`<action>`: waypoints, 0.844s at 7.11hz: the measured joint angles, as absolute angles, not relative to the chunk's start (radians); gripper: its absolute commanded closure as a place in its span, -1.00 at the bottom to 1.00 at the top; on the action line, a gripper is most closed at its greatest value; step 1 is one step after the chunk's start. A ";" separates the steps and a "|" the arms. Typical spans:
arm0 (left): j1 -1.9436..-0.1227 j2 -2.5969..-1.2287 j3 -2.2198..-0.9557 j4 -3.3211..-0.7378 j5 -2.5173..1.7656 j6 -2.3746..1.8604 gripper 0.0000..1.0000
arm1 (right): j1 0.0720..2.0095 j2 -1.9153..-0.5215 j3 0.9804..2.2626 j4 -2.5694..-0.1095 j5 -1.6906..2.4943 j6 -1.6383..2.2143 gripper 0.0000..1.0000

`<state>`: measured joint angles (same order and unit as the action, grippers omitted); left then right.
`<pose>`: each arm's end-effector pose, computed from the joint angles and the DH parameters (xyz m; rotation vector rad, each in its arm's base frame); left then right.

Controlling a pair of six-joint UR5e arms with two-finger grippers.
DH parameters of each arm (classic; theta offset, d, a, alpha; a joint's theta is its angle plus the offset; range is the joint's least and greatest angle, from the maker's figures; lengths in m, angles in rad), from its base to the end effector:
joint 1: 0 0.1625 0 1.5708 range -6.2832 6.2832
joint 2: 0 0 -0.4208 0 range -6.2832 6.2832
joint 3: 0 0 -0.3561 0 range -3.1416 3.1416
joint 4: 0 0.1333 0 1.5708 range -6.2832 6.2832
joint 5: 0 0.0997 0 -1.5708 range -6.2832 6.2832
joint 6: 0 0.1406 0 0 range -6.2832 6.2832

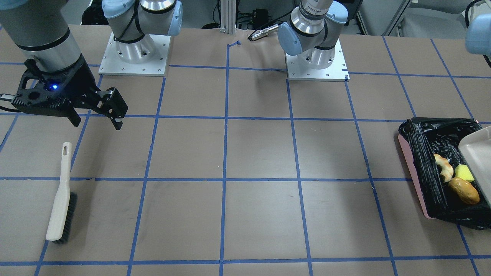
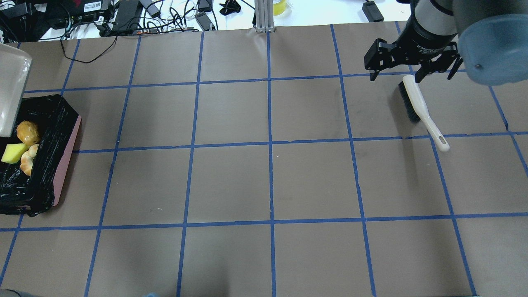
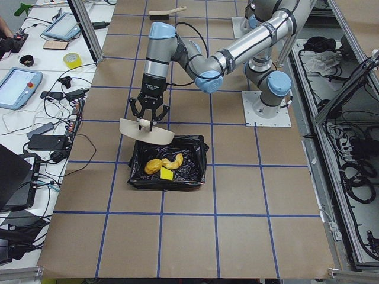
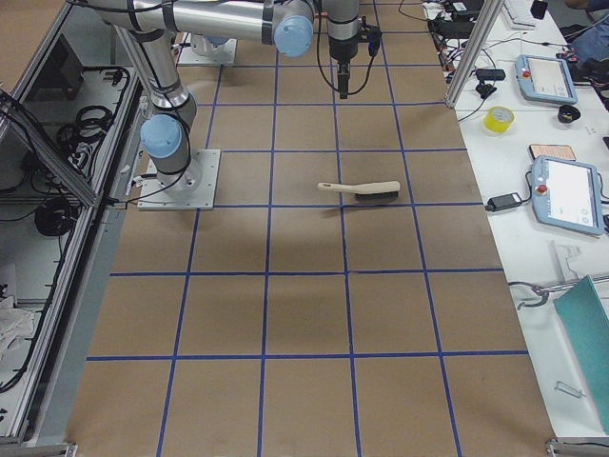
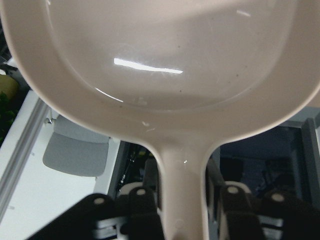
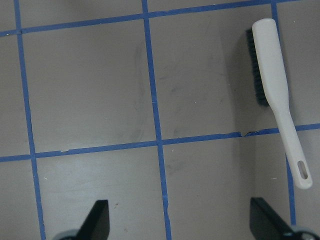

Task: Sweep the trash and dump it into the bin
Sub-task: 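Bring the empty dustpan back from the bin and lower it with the left gripper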

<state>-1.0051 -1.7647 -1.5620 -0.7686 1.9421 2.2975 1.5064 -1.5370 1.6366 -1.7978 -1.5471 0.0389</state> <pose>0.2458 -0.5407 0.4607 1.7792 1.7070 0.3489 0.1051 -0.4931 0.4209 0.1584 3.1092 -0.1990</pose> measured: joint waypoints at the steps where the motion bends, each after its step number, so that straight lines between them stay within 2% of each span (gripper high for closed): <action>1: -1.009 -1.756 -1.548 -0.837 1.848 2.284 1.00 | 1.506 -1.537 1.637 -1.798 -1.547 0.039 -1.00; 6: -1.097 -1.807 -1.514 -1.243 1.374 2.065 1.00 | 1.506 -1.537 1.638 -1.798 -1.548 0.038 -1.00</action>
<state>-1.0965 -1.8071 -1.5139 -1.2434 1.3741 2.0649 1.5064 -1.5366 1.6378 -1.7978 -1.5477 0.0383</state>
